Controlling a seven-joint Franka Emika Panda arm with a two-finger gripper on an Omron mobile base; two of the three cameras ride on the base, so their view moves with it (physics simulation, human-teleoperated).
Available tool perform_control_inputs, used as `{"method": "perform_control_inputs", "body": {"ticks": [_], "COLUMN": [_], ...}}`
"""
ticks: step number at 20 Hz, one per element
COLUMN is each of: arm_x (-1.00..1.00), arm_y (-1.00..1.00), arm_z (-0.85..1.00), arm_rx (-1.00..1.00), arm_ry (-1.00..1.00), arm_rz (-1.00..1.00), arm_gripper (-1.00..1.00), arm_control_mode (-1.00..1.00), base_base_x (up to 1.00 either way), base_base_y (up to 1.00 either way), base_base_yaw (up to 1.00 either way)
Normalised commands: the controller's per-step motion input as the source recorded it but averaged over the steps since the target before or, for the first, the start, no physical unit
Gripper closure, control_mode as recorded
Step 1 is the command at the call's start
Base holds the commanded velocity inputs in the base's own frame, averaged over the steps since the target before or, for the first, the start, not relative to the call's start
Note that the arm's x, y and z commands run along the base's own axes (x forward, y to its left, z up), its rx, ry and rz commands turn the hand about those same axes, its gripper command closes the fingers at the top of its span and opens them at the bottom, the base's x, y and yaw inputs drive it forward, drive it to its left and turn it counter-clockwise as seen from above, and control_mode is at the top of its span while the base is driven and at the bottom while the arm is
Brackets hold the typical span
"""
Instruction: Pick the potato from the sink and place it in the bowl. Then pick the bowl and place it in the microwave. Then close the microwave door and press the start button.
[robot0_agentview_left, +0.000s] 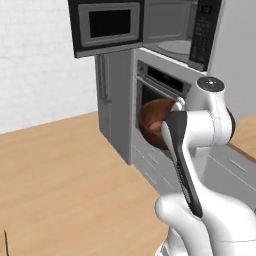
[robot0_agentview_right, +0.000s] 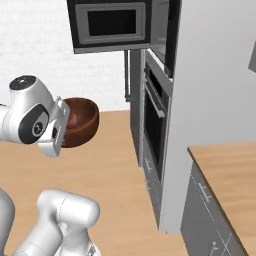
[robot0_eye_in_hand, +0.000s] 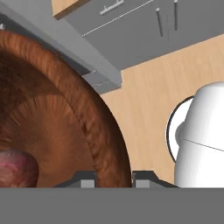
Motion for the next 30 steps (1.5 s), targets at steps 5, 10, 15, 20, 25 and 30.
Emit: {"method": "perform_control_inputs", "body": {"ticks": [5,10,15,20,25,30], "arm_x": [0.00,0.00,0.00,0.00,0.00,0.00], "arm_y": [0.00,0.00,0.00,0.00,0.00,0.00], "arm_z": [0.00,0.00,0.00,0.00,0.00,0.00], "arm_rx": [0.00,0.00,0.00,0.00,0.00,0.00], "arm_ry": [0.00,0.00,0.00,0.00,0.00,0.00], "arm_rz": [0.00,0.00,0.00,0.00,0.00,0.00], "arm_gripper": [1.00,1.00,1.00,1.00,1.00,1.00], "arm_control_mode": [1.00,1.00,1.00,1.00,1.00,1.00], "base_base_x": [0.93,0.72,0.59,0.44,0.48,0.80], "base_base_y": [0.17,0.32,0.56,0.56,0.36,0.04], "base_base_yaw": [-0.38,-0.47,-0.45,-0.32,-0.22,-0.22]}}
